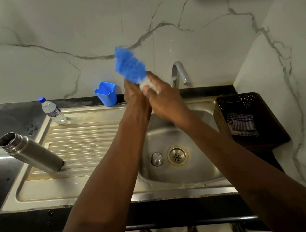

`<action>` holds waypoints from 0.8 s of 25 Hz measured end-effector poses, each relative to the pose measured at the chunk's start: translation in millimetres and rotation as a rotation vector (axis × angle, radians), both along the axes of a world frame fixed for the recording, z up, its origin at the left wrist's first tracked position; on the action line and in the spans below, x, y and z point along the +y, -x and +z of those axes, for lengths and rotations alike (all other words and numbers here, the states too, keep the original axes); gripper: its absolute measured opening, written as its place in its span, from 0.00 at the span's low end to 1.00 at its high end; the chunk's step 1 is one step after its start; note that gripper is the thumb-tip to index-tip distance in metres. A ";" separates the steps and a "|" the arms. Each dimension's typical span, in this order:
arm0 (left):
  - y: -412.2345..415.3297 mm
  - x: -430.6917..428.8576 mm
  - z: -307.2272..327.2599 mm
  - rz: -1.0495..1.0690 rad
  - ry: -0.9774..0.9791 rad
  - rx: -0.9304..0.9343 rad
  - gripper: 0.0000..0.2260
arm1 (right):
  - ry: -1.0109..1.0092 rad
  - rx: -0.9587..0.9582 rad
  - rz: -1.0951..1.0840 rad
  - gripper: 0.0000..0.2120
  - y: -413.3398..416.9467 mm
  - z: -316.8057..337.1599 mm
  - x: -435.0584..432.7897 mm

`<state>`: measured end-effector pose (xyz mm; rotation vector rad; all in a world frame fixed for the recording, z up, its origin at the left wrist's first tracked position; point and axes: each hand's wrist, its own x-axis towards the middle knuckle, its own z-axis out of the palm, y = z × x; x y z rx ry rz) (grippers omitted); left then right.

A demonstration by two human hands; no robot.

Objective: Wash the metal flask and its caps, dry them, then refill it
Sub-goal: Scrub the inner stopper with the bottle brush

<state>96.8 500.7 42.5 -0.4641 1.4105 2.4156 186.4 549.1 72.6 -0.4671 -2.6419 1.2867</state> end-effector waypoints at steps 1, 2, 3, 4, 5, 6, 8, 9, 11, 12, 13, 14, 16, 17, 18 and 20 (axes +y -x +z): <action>-1.8 2.5 -1.3 0.026 -0.029 -0.048 0.11 | 0.021 -0.009 -0.038 0.23 10.1 1.0 7.7; -3.9 7.3 0.6 0.058 -0.051 -0.104 0.09 | 0.052 -0.023 -0.070 0.22 19.4 5.0 16.8; -6.2 9.4 5.2 0.065 -0.058 -0.121 0.09 | 0.058 -0.038 -0.081 0.21 23.6 9.8 22.4; -8.2 11.2 14.5 0.069 -0.029 -0.135 0.08 | 0.047 -0.038 -0.086 0.21 24.3 10.3 25.0; -7.1 10.3 18.4 0.084 -0.040 -0.142 0.08 | 0.037 -0.025 -0.075 0.22 20.9 8.2 23.6; -5.4 6.8 21.4 0.095 -0.045 -0.127 0.09 | 0.022 -0.010 -0.047 0.23 14.2 3.9 18.9; -4.4 3.1 19.1 0.108 0.029 -0.069 0.13 | 0.001 -0.010 0.003 0.24 -1.6 -0.7 2.9; -7.5 2.7 17.8 0.102 0.057 -0.051 0.13 | -0.002 -0.007 -0.013 0.24 2.2 -0.2 3.3; -14.3 7.4 19.2 0.093 0.007 -0.108 0.11 | 0.056 -0.017 -0.086 0.22 20.3 5.1 18.7; -16.4 9.5 24.0 0.085 -0.002 -0.119 0.10 | 0.076 -0.025 -0.108 0.21 24.2 9.3 24.4; -15.4 9.3 29.4 0.081 0.005 -0.121 0.11 | 0.085 -0.022 -0.115 0.21 23.4 10.5 26.3; -12.6 7.2 33.8 0.087 0.021 -0.130 0.11 | 0.084 -0.012 -0.102 0.22 18.7 7.5 25.3; -8.0 -1.5 38.6 0.127 0.002 -0.152 0.12 | 0.043 -0.010 -0.039 0.23 0.4 0.1 12.3; -9.4 -3.2 37.0 0.129 0.024 -0.155 0.12 | 0.035 -0.012 -0.016 0.24 -6.4 -2.2 5.4; -14.0 -3.1 34.5 0.113 0.063 -0.142 0.13 | 0.037 0.012 -0.023 0.24 -3.8 -3.2 4.3; -26.0 2.6 30.6 0.085 0.092 -0.136 0.11 | 0.074 0.008 -0.092 0.23 13.1 2.2 15.5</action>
